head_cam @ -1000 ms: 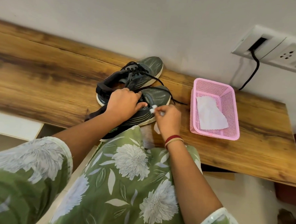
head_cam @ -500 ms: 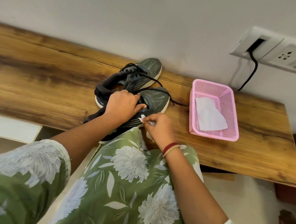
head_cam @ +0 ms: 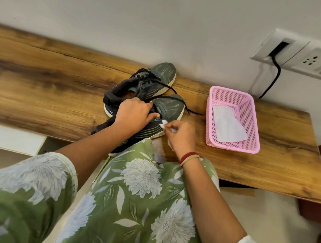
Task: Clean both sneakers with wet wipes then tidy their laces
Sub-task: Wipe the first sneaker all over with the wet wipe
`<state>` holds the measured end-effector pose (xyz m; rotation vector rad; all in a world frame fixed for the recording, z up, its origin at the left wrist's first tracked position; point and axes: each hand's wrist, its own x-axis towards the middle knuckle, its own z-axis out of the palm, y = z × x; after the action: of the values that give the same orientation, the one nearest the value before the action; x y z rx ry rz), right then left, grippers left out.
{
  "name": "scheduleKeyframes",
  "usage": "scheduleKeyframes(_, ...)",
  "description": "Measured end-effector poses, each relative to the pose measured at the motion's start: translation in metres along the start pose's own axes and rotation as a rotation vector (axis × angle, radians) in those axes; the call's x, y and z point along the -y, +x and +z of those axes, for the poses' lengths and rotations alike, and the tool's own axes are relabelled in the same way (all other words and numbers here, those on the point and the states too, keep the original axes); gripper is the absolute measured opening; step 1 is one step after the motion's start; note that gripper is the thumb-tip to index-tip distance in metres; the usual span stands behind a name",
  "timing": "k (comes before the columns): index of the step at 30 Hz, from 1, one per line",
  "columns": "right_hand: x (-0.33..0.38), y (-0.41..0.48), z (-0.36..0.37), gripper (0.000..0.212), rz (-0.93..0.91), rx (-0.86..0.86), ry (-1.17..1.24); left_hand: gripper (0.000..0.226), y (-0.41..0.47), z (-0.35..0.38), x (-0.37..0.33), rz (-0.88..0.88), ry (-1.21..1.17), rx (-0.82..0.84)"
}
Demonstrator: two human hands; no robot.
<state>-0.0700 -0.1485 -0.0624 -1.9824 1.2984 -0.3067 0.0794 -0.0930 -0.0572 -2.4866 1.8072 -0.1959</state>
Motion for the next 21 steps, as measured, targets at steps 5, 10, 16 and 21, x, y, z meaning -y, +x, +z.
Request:
scheduleKeyframes(5,-0.002,0.003,-0.003,0.012,0.014,-0.048,-0.025,0.057,0.000,0.000,0.001,-0.004,-0.014,-0.004)
scheduleKeyframes(10,0.003,-0.008,0.006,0.012,-0.059,0.165,0.019,0.057,0.000,0.001,0.001,-0.002,-0.018,0.003)
scheduleKeyframes(16,-0.011,0.016,-0.016,0.011,0.067,-0.199,0.226,0.059,-0.002,-0.001,0.002,0.031,-0.048,0.001)
scheduleKeyframes(21,-0.020,0.026,-0.022,0.008,0.102,-0.290,0.238,0.061,-0.011,0.004,0.008,0.128,-0.070,0.051)
